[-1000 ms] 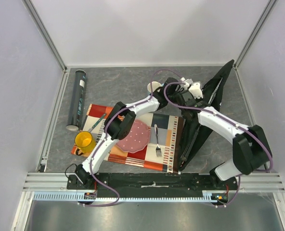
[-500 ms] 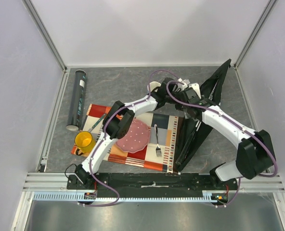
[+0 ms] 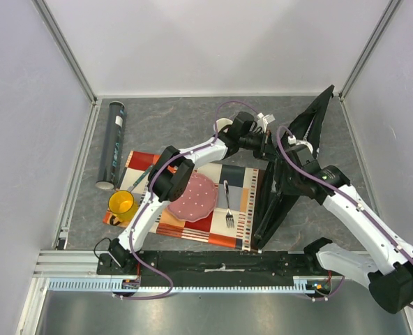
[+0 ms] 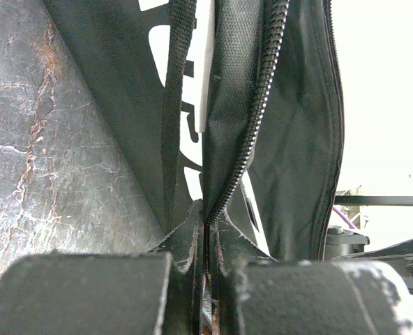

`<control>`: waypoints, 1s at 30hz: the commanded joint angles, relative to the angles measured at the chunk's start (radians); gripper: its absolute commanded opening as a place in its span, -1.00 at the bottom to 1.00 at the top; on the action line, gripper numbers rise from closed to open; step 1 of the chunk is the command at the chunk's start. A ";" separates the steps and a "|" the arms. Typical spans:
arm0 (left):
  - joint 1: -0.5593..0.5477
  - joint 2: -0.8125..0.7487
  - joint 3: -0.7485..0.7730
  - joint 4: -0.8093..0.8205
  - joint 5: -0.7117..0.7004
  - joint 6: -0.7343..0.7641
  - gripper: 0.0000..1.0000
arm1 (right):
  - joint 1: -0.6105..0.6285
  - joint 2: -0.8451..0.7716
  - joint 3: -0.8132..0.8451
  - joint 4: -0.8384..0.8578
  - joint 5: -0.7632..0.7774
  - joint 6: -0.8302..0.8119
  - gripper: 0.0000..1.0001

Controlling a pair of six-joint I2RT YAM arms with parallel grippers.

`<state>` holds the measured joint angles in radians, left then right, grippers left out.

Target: Pack up the badminton gear

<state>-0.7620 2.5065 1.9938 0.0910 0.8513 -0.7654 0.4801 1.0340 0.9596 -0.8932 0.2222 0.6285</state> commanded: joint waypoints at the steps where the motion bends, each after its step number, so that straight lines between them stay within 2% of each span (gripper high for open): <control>1: 0.003 -0.072 0.013 -0.016 0.035 0.000 -0.95 | 0.000 -0.017 -0.048 -0.079 -0.072 0.132 0.37; 5: 0.001 -0.078 0.008 -0.014 0.034 -0.003 -0.95 | 0.000 -0.040 -0.142 -0.027 -0.093 0.166 0.25; 10: 0.000 -0.090 0.003 -0.014 0.034 0.000 -0.95 | 0.002 -0.038 -0.237 0.106 -0.132 0.206 0.01; 11: -0.005 -0.092 -0.001 -0.017 0.034 0.001 -0.95 | 0.000 -0.034 -0.245 0.114 -0.110 0.215 -0.09; 12: -0.007 -0.095 -0.003 -0.017 0.032 0.005 -0.95 | -0.001 -0.025 -0.246 0.117 -0.100 0.214 -0.33; 14: -0.010 -0.097 -0.006 -0.030 0.032 0.015 -0.95 | -0.001 -0.029 -0.226 0.111 -0.036 0.212 -0.52; 15: -0.010 -0.097 -0.006 -0.031 0.032 0.018 -0.95 | -0.001 -0.049 -0.222 0.108 -0.009 0.212 -0.84; 16: -0.013 -0.095 -0.009 -0.036 0.034 0.023 -0.95 | -0.001 -0.054 -0.216 0.114 0.015 0.214 -0.98; 20: -0.019 -0.087 -0.016 -0.039 0.038 0.028 -0.95 | -0.006 -0.026 -0.205 0.158 0.140 0.212 -1.00; 25: -0.025 -0.093 -0.024 -0.037 0.045 0.028 -0.95 | -0.006 0.035 -0.307 0.305 0.132 0.220 -1.00; 28: -0.025 -0.104 -0.033 -0.028 0.046 0.025 -0.95 | -0.006 0.057 -0.311 0.309 0.145 0.189 -0.97; 29: -0.026 -0.109 -0.036 -0.024 0.048 0.020 -0.95 | -0.006 0.057 -0.306 0.316 0.123 0.174 -0.86; 30: -0.025 -0.110 -0.038 -0.016 0.051 0.014 -0.95 | -0.005 0.055 -0.286 0.304 0.100 0.142 -0.49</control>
<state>-0.7673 2.4813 1.9774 0.0895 0.8310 -0.7639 0.4808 1.0706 0.6632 -0.7158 0.2661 0.8368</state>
